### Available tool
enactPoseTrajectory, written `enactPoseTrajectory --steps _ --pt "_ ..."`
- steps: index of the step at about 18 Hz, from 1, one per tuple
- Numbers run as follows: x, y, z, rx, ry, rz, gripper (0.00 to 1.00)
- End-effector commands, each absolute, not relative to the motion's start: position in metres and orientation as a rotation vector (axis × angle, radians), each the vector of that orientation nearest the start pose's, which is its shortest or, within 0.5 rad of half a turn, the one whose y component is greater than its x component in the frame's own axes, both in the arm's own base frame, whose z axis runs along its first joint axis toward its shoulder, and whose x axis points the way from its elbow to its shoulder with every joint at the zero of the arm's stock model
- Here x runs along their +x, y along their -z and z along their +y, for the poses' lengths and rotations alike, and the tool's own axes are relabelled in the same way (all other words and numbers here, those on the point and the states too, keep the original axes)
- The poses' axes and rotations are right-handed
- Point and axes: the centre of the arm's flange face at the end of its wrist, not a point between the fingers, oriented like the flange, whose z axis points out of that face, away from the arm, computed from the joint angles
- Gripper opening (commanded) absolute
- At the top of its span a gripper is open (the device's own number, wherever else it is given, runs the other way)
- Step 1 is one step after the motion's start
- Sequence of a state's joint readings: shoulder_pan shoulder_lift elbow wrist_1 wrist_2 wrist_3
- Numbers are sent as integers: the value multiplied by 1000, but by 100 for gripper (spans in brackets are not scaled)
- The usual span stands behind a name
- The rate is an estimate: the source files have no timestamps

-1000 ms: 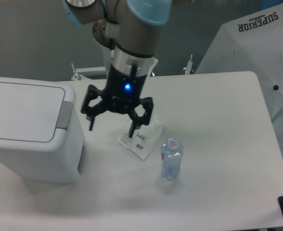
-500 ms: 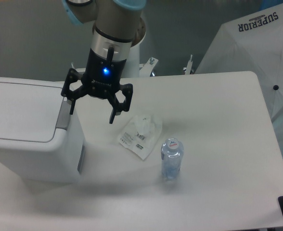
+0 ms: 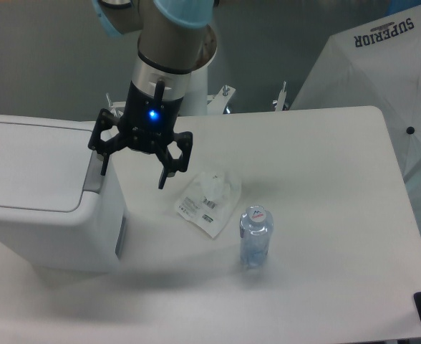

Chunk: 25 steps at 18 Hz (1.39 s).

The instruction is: Open the trash can

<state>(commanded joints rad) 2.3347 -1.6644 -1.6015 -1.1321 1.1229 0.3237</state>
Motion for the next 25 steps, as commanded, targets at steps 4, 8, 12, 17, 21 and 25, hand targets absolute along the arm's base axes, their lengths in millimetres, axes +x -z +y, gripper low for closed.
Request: enactPoseTrajectory --steps 4,8,12,17,21,25 --pt "-249 -477 525 -2595 303 -468 100" --pt "-249 -474 525 -2600 306 -472 100" --pt "-249 -474 525 -2600 306 -469 100" --pt "-249 -472 526 -2603 308 -469 100" --pt "-250 -474 526 -2599 304 -466 100" --pt "-252 -502 526 -2561 258 -440 100"
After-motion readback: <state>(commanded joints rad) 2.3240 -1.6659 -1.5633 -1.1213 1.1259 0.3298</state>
